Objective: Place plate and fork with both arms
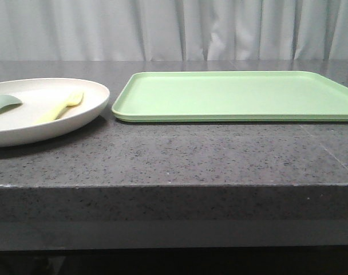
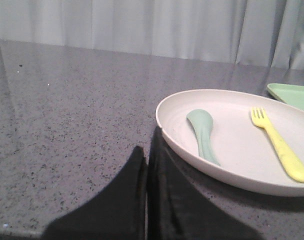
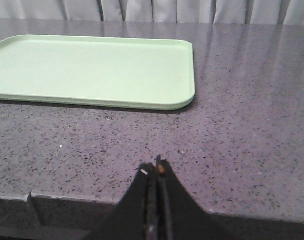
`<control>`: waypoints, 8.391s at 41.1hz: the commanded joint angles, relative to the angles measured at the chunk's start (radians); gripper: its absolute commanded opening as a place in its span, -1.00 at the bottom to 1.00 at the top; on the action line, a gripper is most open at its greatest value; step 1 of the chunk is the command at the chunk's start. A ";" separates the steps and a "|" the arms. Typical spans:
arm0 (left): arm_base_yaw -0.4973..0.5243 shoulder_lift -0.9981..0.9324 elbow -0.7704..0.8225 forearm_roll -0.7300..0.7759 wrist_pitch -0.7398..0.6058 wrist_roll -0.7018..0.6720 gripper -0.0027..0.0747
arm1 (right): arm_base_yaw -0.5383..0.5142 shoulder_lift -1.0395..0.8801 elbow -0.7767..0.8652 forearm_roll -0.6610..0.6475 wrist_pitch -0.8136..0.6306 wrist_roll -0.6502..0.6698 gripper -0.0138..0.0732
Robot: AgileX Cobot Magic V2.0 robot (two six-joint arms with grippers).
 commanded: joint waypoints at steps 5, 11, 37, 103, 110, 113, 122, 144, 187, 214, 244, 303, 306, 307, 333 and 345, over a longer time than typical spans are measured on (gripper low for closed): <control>0.001 -0.020 0.003 -0.007 -0.161 0.002 -0.98 | -0.006 -0.018 -0.004 -0.009 -0.092 -0.003 -0.82; 0.001 -0.020 0.003 -0.007 -0.210 0.002 -0.98 | -0.006 -0.018 -0.004 -0.009 -0.113 -0.003 -0.82; 0.001 0.169 -0.301 -0.008 -0.078 0.002 -0.98 | -0.006 0.123 -0.411 -0.009 0.108 -0.003 -0.82; 0.001 0.619 -0.617 0.016 0.033 0.002 0.58 | -0.006 0.536 -0.639 -0.009 0.121 -0.003 0.78; 0.001 0.806 -0.783 0.020 0.223 0.002 0.57 | -0.006 0.536 -0.639 -0.009 0.127 -0.003 0.78; 0.001 0.877 -0.850 0.020 0.312 0.002 0.55 | -0.006 0.536 -0.639 -0.009 0.127 -0.003 0.78; 0.001 1.120 -1.065 0.020 0.605 0.002 0.53 | -0.006 0.536 -0.639 -0.009 0.127 -0.003 0.78; 0.001 1.489 -1.264 0.080 0.829 0.002 0.53 | -0.006 0.536 -0.639 -0.009 0.127 -0.003 0.78; 0.001 1.579 -1.262 0.024 0.795 0.002 -0.03 | -0.006 0.536 -0.639 -0.009 0.127 -0.003 0.78; 0.001 1.579 -1.262 -0.009 0.804 0.002 -0.39 | -0.006 0.536 -0.639 -0.009 0.127 -0.003 0.78; 0.098 1.579 -1.262 -0.216 0.843 0.116 -0.98 | -0.006 0.536 -0.639 -0.009 0.130 -0.003 0.78; -0.022 1.683 -1.547 -0.593 0.868 0.136 -0.98 | -0.006 0.536 -0.639 -0.009 0.134 -0.003 0.78; -0.079 1.723 -1.586 -0.593 0.868 0.124 -0.98 | -0.006 0.536 -0.639 -0.009 0.134 -0.003 0.78; -0.102 1.735 -1.597 -0.591 0.865 0.114 -0.98 | -0.006 0.536 -0.639 -0.009 0.134 -0.003 0.78; -0.421 2.125 -2.096 -0.554 0.817 -0.136 -0.98 | 0.002 0.536 -0.639 -0.009 0.136 -0.003 0.78; -0.464 2.191 -2.140 -0.509 0.788 -0.179 -0.98 | 0.018 0.536 -0.639 -0.009 0.136 -0.003 0.78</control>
